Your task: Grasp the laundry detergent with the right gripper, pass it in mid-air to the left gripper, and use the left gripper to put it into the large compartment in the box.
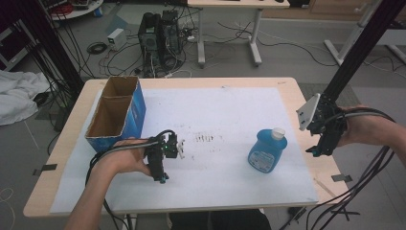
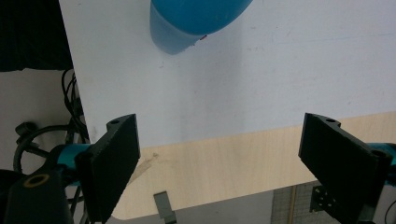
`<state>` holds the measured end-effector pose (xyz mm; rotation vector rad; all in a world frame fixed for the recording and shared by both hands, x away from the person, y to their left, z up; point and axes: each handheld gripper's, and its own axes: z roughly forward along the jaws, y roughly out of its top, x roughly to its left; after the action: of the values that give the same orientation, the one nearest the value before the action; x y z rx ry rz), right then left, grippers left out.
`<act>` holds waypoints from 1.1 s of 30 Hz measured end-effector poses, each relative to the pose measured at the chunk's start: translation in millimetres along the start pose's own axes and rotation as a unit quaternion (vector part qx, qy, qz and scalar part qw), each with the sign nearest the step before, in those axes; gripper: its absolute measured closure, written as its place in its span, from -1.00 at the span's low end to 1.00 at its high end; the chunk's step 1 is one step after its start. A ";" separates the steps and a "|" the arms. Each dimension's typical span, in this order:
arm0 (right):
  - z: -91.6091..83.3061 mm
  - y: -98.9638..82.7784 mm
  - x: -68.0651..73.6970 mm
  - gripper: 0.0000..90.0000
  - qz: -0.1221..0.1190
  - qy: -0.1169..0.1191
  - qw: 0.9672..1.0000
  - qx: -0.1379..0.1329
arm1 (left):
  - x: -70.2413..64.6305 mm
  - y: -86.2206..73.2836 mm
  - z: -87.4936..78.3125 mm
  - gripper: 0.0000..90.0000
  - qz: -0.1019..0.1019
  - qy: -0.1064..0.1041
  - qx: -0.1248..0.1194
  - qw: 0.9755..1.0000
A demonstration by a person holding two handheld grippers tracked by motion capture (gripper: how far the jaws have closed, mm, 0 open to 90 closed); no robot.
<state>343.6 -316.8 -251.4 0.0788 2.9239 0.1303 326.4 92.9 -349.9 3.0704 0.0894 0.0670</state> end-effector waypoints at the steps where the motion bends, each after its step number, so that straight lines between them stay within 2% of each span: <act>1: -0.4 0.4 -0.3 -0.74 -0.002 0.002 1.000 0.007 | 0.1 -0.3 0.8 -0.58 -0.002 -0.002 -0.003 1.000; 4: 0.5 -1.7 2.3 -0.74 0.010 -0.002 1.000 -0.002 | -0.8 -1.6 2.9 -0.58 -0.005 0.000 -0.012 1.000; 6: -0.3 -1.9 2.7 -0.74 0.011 0.001 1.000 0.003 | -1.9 -2.5 4.1 -0.58 -0.007 -0.001 -0.011 1.000; 8: 2.3 -3.1 5.6 -0.74 0.020 -0.001 1.000 -0.010 | -2.5 -3.5 6.0 -0.58 -0.008 -0.005 -0.012 1.000; 14: 9.5 -2.9 13.5 -0.74 0.027 -0.001 1.000 -0.014 | -2.5 -4.7 8.4 -0.58 -0.008 -0.006 -0.015 1.000; 16: 13.0 -2.7 17.2 -0.74 0.044 -0.003 0.999 -0.026 | -2.5 -4.1 8.0 -0.58 -0.007 -0.005 -0.014 1.000; 20: 16.0 -3.0 20.5 -0.74 0.059 -0.003 0.997 -0.040 | -3.1 -3.9 8.4 -0.58 -0.008 -0.005 -0.016 1.000; 21: 18.0 -3.6 23.3 -0.74 0.074 -0.008 0.996 -0.051 | -3.6 -4.4 9.3 -0.58 -0.009 -0.005 -0.020 1.000; 23: 18.1 -4.1 23.8 -0.74 0.079 -0.006 0.995 -0.054 | -3.7 -4.4 8.9 -0.58 -0.009 0.001 -0.018 1.000; 24: 20.2 -5.5 26.0 -0.74 0.100 -0.006 0.993 -0.068 | -3.9 -4.5 9.5 -0.58 -0.009 -0.006 -0.017 1.000; 25: 20.2 -5.5 26.0 -0.74 0.100 -0.006 0.993 -0.068 | -4.2 -4.6 9.5 -0.58 -0.009 -0.007 -0.015 1.000; 26: 22.3 -7.0 28.9 -0.74 0.122 0.001 0.990 -0.076 | -4.7 -5.2 10.4 -0.58 -0.010 -0.006 -0.018 1.000; 29: 27.3 -8.4 31.7 -0.74 0.146 0.006 0.986 -0.086 | -5.4 -5.5 10.7 -0.58 -0.010 -0.006 -0.018 1.000; 31: 28.9 -8.9 31.6 -0.74 0.146 0.007 0.985 -0.092 | -5.7 -5.7 11.5 -0.58 -0.011 -0.007 -0.022 1.000; 33: 31.3 -9.1 33.1 -0.74 0.161 0.013 0.982 -0.101 | -5.7 -5.3 11.4 -0.58 -0.009 -0.006 -0.017 1.000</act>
<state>317.6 -321.2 -289.7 0.5212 2.8811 0.4788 320.9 97.1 -361.8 3.0348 0.1150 0.0480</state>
